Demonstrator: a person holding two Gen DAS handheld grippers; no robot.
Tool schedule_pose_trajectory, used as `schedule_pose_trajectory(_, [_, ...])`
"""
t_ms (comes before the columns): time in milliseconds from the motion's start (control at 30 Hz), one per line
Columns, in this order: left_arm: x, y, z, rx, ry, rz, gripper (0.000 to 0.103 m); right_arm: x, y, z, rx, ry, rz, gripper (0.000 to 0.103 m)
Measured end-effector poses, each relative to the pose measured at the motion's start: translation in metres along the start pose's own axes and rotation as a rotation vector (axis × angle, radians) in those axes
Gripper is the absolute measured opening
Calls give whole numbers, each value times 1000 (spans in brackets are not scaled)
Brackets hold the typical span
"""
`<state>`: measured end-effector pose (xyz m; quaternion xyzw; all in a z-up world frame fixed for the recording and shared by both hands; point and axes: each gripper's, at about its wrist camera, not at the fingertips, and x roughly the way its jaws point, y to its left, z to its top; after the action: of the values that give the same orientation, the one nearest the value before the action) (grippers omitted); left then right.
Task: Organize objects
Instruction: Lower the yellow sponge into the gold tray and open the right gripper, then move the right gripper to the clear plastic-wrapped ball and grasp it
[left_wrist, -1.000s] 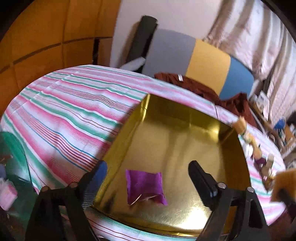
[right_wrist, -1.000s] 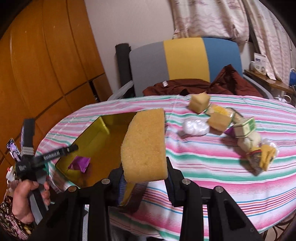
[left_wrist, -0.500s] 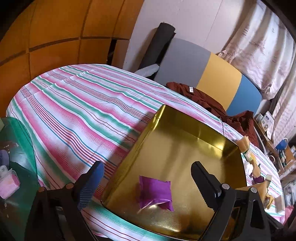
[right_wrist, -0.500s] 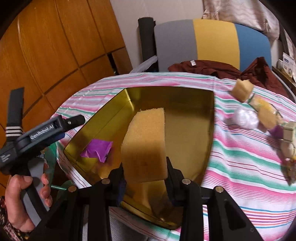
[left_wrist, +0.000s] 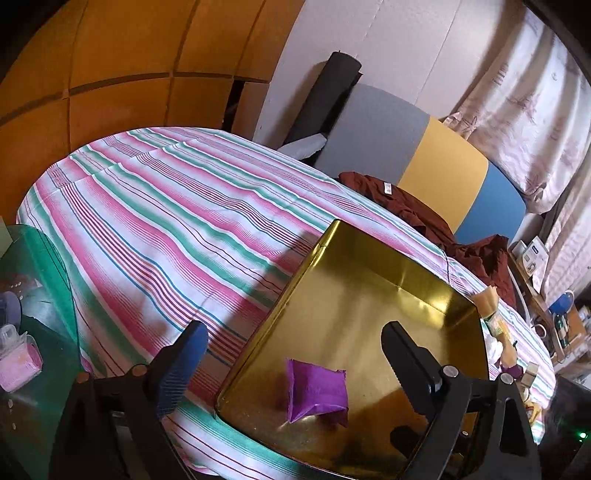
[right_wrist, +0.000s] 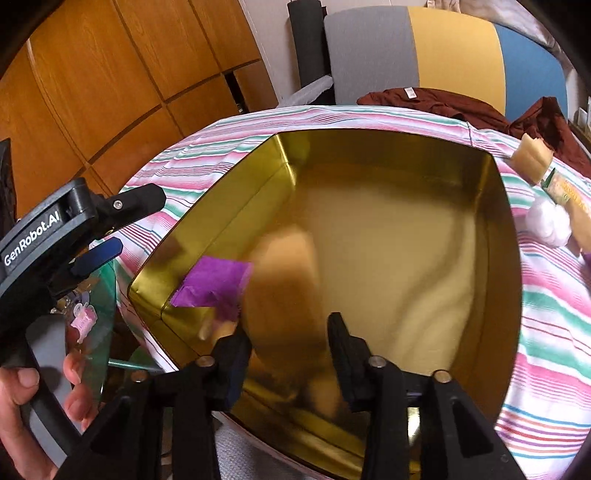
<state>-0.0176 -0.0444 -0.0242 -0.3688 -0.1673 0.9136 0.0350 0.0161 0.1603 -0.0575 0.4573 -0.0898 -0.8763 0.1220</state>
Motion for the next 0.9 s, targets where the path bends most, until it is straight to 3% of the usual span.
schedule_pose_trajectory(67, [0,1,1,-5,-2,-1,95,-4,1,0,3,-10,-2,51])
schedule_pose_trajectory(167, [0,2,1,-9,-2,-1,95,-13,1,3,8,-56,-12,66])
schedule_pose_trajectory(367, [3,-1,-2,3,12,-7,96,-35,-10,6,57,-127,15,66])
schedule_pose_trajectory(667, [5,-4,-5,10,24,-7,96,-64,-30,2,113,-189,-14,66])
schedule_pose_trajectory(900, [3,15,1,-65,0,30,99,-95,-60,-1,165,-265,-83,66])
